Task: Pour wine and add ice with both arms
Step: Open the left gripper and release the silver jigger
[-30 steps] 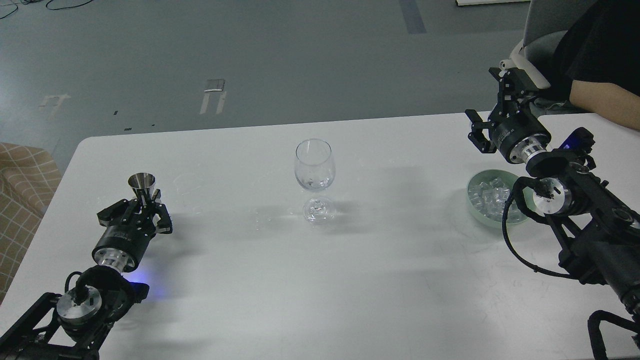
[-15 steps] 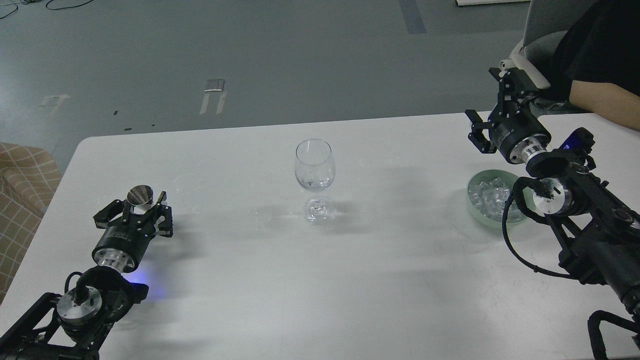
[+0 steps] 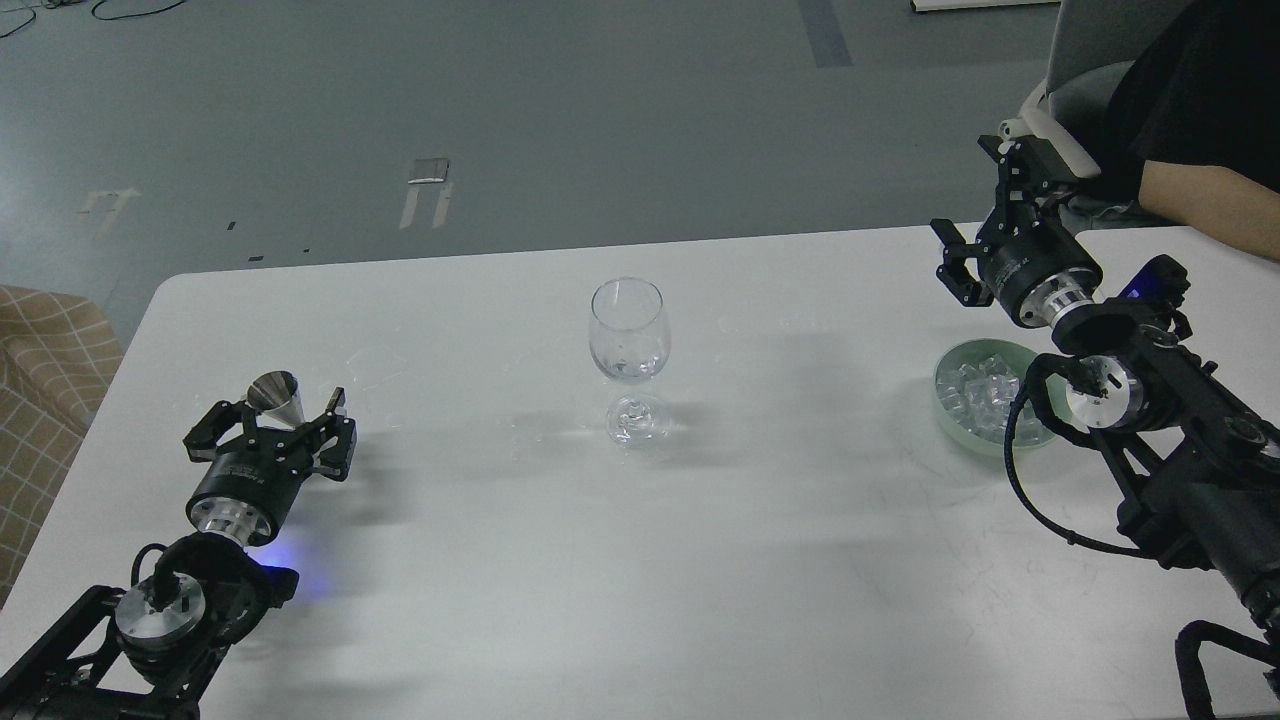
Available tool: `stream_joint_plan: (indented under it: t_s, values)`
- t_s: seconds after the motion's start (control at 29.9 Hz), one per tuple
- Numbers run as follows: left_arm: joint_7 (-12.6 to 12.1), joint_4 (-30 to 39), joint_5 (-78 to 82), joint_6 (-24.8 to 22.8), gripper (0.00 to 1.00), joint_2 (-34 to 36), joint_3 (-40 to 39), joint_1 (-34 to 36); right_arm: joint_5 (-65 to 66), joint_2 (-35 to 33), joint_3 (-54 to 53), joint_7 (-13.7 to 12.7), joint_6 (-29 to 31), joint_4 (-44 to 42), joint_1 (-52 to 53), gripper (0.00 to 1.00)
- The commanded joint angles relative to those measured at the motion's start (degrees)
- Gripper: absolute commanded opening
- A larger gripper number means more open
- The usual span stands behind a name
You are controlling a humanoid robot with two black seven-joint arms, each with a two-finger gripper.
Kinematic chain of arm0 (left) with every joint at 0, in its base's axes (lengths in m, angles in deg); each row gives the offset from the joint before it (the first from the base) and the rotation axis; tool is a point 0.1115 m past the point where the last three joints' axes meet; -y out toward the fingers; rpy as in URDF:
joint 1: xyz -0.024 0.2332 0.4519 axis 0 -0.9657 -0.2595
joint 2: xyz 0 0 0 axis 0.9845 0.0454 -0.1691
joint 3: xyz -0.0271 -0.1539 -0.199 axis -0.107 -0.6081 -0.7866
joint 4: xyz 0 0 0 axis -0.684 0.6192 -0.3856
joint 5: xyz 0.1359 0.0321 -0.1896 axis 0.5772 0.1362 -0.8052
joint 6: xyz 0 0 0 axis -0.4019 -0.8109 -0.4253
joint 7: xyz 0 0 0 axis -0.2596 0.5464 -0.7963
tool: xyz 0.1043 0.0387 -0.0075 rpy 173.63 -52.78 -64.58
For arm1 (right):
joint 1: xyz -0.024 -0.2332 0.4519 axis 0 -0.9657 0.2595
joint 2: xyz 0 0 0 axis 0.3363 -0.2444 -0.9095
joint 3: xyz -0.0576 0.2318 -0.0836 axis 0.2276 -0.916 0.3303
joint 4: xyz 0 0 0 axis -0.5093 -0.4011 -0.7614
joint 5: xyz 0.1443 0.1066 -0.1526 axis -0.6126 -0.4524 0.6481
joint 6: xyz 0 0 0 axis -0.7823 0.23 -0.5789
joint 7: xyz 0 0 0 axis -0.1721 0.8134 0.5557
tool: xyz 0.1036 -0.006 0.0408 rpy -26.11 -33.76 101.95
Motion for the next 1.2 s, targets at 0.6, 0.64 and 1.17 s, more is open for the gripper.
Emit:
stream_joint_plan:
  t_s: [0.6, 0.64, 1.17]
  values:
    - [-0.6, 1.1, 0.6, -1.7, 0.96, 4.8, -1.2, -3.9, -0.1, 0.0, -0.1, 0.1, 0.0, 0.1, -0.4, 1.00]
    - [-0.9, 1.1, 0.5, -1.8, 0.96, 5.0, -1.4, -4.2, -0.1, 0.1, -0.1, 0.1, 0.0, 0.1, -0.5, 1.00]
    - [-1.7, 14.0, 0.6, -2.1, 0.96, 8.5, -7.5, -19.9, -0.2, -0.1, -0.2, 0.1, 0.0, 0.3, -0.9, 1.00]
